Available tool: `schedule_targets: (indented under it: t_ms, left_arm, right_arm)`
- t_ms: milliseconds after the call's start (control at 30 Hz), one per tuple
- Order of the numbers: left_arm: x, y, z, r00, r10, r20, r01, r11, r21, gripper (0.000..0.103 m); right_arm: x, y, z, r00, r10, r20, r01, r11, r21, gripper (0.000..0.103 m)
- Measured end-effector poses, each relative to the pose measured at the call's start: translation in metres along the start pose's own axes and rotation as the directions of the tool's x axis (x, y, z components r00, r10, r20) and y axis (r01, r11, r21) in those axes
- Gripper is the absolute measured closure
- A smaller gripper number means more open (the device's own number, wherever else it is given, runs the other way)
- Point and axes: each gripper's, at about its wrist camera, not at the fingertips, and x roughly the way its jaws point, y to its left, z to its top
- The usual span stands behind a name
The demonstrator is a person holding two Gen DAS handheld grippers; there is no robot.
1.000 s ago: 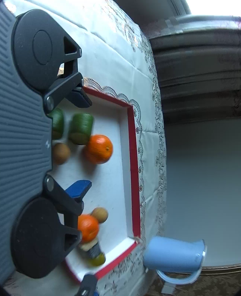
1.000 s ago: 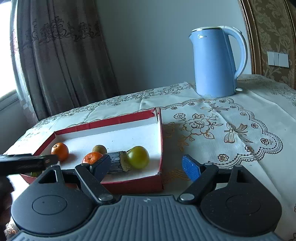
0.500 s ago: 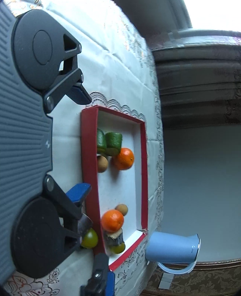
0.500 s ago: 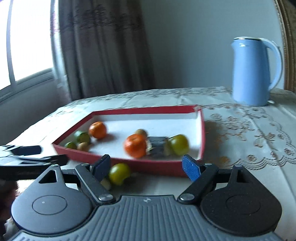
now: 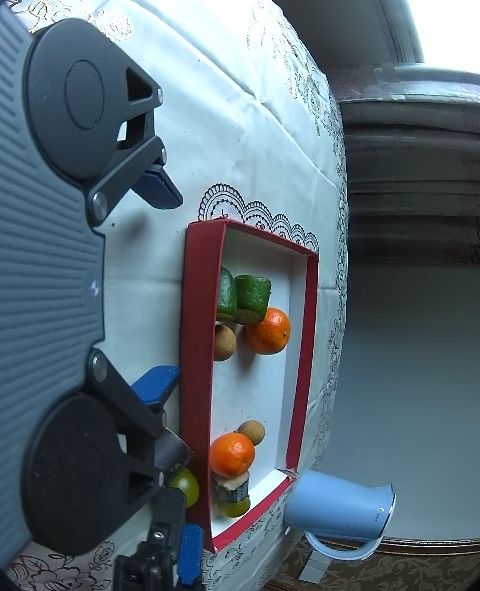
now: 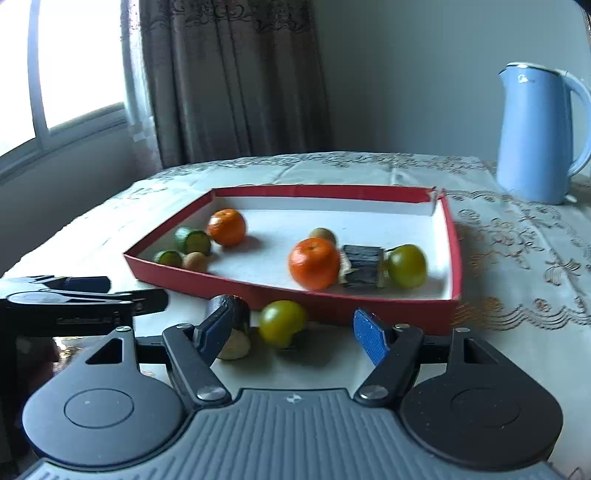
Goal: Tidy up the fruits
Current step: 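Move the right gripper to the green tomato beside the box and close around it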
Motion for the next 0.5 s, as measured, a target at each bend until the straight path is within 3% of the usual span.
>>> schedule_targets:
  t_ms: [167,267,500]
  left_arm:
    - [-0.001,0.001,0.000,1.000,0.000,0.004,0.000,1.000,-0.012,0.012]
    - [0.000,0.001,0.000,1.000,-0.003,0.002,0.003,1.000,-0.013,0.011]
    - [0.000,0.002,0.001,1.000,-0.011,-0.002,0.011,1.000,-0.017,0.010]
  right_arm:
    - [0.008,0.002,0.005,0.998,0.057,-0.029,-0.055,0.997,0.061,0.030]
    - [0.016,-0.007,0.006,0.988,0.138,-0.069,-0.126,0.978,0.165,0.032]
    - [0.018,-0.020,0.007,0.988,0.142,-0.066,-0.122,0.962,0.246,0.038]
